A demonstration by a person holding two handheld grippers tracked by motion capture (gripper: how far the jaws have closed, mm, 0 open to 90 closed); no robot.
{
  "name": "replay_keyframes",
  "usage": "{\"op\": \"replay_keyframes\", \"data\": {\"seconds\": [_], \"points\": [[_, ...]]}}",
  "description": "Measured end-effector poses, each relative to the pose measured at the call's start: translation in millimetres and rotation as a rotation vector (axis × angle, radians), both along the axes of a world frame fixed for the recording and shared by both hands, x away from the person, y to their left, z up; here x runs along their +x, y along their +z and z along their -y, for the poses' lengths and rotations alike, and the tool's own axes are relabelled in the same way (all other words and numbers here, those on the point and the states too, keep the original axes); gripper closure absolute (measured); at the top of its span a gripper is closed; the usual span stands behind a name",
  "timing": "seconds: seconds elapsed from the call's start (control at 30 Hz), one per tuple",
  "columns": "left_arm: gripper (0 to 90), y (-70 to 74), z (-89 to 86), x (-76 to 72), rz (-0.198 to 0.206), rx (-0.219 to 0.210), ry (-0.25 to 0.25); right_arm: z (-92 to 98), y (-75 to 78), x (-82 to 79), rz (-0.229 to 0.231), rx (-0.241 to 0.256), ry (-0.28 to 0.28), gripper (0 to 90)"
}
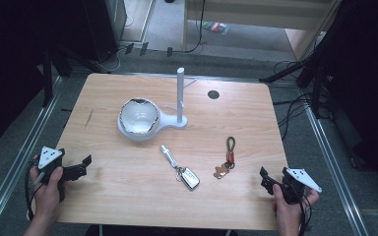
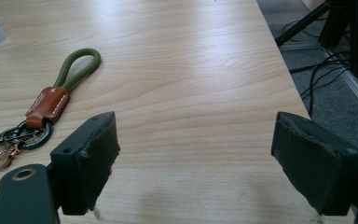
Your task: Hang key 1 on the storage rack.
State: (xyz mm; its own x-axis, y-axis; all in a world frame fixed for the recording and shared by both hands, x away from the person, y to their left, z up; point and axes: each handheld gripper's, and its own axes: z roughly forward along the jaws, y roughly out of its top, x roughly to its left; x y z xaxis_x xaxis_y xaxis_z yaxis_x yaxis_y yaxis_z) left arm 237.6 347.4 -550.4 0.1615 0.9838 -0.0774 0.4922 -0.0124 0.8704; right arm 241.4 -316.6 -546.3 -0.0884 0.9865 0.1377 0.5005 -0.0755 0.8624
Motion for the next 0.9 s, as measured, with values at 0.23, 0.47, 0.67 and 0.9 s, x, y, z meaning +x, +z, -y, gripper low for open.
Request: {"op": "replay_keyframes", "data": {"seconds": [0.23,0.47,0.67,0.9], "points": [[0.0,-0.2,0.3,0.2,0.003,0.0,0.002,1.4,0.0,0.5,-0.01,0.008,-0.019,16.2],[0.0,0.0,-0.9,-0.8,0.006,-0.012,0.0,-2.6,6.8,5.4,-0.092,-0.03,-0.002,19.7],[0.0,0.1,0.5,-0.4,0.003,0.0,0.0,-9.0,17.1,14.7,-0.177,-0.062,0.07,22.0],[0.0,0.1,1.0,-0.5,0.004,0.008,-0.003,-15.4,31.6,25.7,-0.256,-0.117,0.109,24.8]]}}
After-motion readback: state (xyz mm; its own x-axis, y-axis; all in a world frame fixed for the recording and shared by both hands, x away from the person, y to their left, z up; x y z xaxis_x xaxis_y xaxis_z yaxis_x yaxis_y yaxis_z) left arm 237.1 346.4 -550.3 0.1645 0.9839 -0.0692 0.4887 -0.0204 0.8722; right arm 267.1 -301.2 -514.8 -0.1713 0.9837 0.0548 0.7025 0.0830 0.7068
